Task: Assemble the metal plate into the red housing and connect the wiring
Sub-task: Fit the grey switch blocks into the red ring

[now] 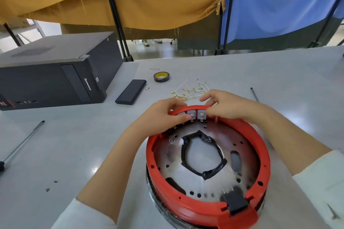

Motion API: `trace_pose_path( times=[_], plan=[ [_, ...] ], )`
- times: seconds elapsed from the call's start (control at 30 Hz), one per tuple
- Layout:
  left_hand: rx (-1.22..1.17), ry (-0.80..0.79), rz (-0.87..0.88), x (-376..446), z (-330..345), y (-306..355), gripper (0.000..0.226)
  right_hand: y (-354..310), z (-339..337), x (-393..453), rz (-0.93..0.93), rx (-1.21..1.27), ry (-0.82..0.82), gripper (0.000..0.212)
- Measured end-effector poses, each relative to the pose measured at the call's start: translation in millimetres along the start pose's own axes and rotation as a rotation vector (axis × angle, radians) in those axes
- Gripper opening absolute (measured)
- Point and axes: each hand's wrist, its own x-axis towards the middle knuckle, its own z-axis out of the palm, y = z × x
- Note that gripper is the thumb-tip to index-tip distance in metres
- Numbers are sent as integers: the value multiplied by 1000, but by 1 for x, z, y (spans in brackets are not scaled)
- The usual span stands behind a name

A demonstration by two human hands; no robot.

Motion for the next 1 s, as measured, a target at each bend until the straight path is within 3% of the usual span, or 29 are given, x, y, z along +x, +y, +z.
trace_pose_path(
  times=[0.07, 0.2, 0.37, 0.5, 0.7, 0.87, 1.0],
  plan=[
    [-193, -17, -31, -1, 4, -9, 28, -7, -11, 9, 0, 70, -91, 35],
    [-520, -61, -102, 2, 9, -20, 27, -18, -16, 52, -49, -40, 31, 31],
    [-499, -66, -105, 5, 11, -25, 22, -15, 0, 101, -95, -523, -129, 53],
    [-487, -68, -100, 6, 11, -26, 21, -6, 8, 115, -113, -553, -136, 58],
    [-480, -54, -86, 6, 12, -28, 19, 7, 1, 111, -120, -574, -159, 40],
    [-471, -57, -90, 7, 12, -27, 21, 10, -8, 106, -170, -585, 44, 31],
    [-457, -61, -95, 6, 11, -25, 23, 8, -15, 101, -207, -423, 211, 23]
  ],
)
